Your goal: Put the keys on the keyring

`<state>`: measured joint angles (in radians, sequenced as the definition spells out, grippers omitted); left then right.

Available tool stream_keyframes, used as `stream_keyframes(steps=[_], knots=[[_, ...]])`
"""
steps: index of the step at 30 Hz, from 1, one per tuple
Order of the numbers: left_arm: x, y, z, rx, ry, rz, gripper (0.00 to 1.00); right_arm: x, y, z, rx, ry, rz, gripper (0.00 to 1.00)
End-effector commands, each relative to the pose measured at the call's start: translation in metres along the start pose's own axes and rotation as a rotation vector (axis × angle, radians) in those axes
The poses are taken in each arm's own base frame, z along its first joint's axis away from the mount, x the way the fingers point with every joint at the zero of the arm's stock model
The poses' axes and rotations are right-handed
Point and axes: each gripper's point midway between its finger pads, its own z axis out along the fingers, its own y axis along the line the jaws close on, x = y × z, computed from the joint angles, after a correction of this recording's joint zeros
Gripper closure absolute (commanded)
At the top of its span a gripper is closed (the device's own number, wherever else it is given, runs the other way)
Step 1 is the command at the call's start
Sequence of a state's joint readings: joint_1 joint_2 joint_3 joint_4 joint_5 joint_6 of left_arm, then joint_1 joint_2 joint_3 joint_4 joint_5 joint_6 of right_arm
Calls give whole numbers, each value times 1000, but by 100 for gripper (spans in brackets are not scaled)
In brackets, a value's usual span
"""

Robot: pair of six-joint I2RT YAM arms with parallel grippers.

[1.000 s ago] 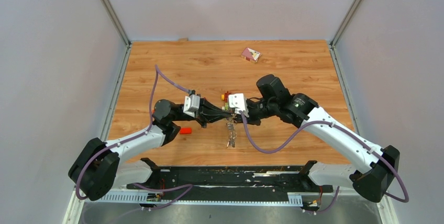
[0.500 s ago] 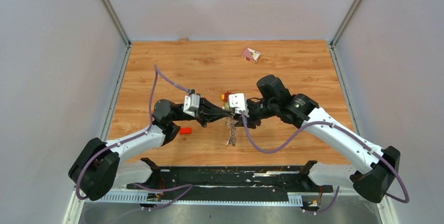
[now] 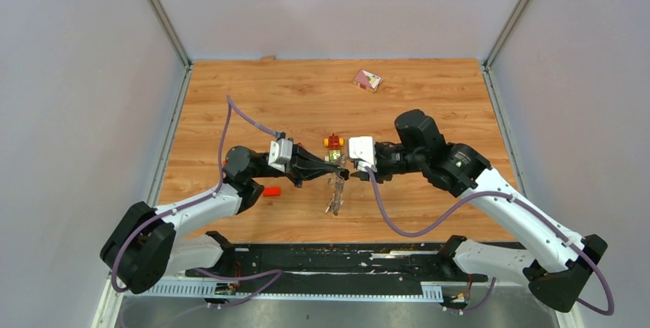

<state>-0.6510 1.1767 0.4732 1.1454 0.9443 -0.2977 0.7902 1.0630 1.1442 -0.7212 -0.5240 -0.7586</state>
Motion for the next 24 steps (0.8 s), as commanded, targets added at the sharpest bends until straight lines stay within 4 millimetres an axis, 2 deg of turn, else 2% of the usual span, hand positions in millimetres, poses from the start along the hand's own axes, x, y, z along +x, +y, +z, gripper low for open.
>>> stream_keyframes(steps=[1,9,14,24], knots=[[-17,0,2,13,-47,76,100,-21,-12,-8,25,-41,-39,66],[-16,1,2,10,-43,76,100,-35,-6,-2,-50,-91,-14,72],[-16,2,2,3,-42,78,100,-33,2,2,-93,-104,-3,76],[-17,3,2,0,-42,78,100,-30,7,9,-125,-112,16,76]])
